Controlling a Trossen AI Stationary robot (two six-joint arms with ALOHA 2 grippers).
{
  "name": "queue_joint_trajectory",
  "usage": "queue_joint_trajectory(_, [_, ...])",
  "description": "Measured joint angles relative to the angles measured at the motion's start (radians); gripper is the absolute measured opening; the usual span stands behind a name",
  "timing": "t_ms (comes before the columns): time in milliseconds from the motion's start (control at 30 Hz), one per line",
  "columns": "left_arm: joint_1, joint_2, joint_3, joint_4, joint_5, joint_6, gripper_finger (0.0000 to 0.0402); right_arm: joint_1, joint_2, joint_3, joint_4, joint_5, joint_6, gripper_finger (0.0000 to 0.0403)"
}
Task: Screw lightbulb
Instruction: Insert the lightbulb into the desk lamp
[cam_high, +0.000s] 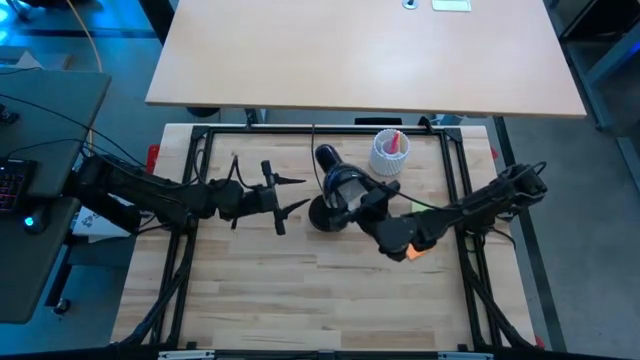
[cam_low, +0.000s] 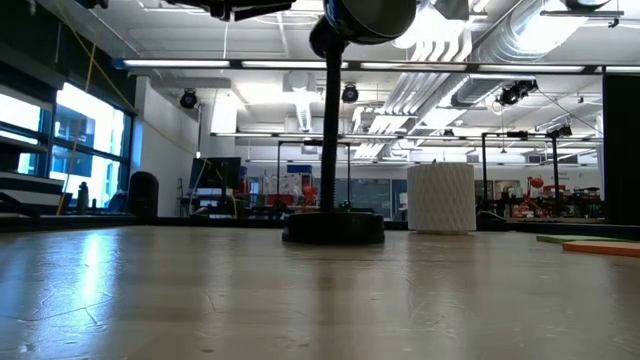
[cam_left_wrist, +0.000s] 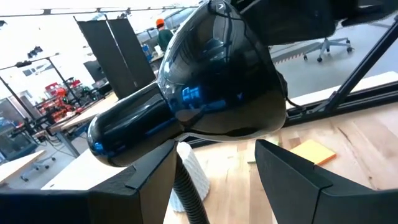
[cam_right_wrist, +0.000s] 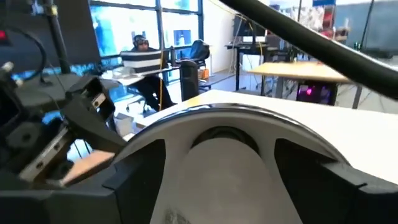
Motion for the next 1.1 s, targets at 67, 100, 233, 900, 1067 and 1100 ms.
queue_joint_trajectory(67, [0.000, 0.000, 0.000, -0.001, 0.000, -0.015, 0.0216, 0.010, -0.002, 0.000, 0.019, 0.001, -0.065, 0.0300])
queue_joint_trajectory(100, [0.001, 0.000, 0.000, -0.002, 0.000, -0.023, 0.0216, 0.017, -0.002, 0.000, 0.024, 0.001, -0.101, 0.0300])
queue_joint_trajectory(233, [0.008, 0.000, 0.000, -0.028, 0.009, -0.065, 0.0216, 0.047, -0.002, 0.000, 0.017, 0.004, -0.247, 0.0300])
queue_joint_trajectory(900, [0.597, 0.042, 0.000, -0.069, 0.965, -0.314, 0.0216, 0.032, -0.002, 0.000, -0.356, -0.090, -1.005, 0.0300])
queue_joint_trajectory(1067, [0.704, 0.123, 0.006, 0.053, 1.061, -0.400, 0.0216, -0.006, -0.002, 0.000, -0.355, -0.088, -1.056, 0.0298])
queue_joint_trajectory(1100, [0.720, 0.142, 0.011, 0.073, 1.080, -0.412, 0.0216, -0.007, -0.002, 0.000, -0.354, -0.089, -1.056, 0.0298])
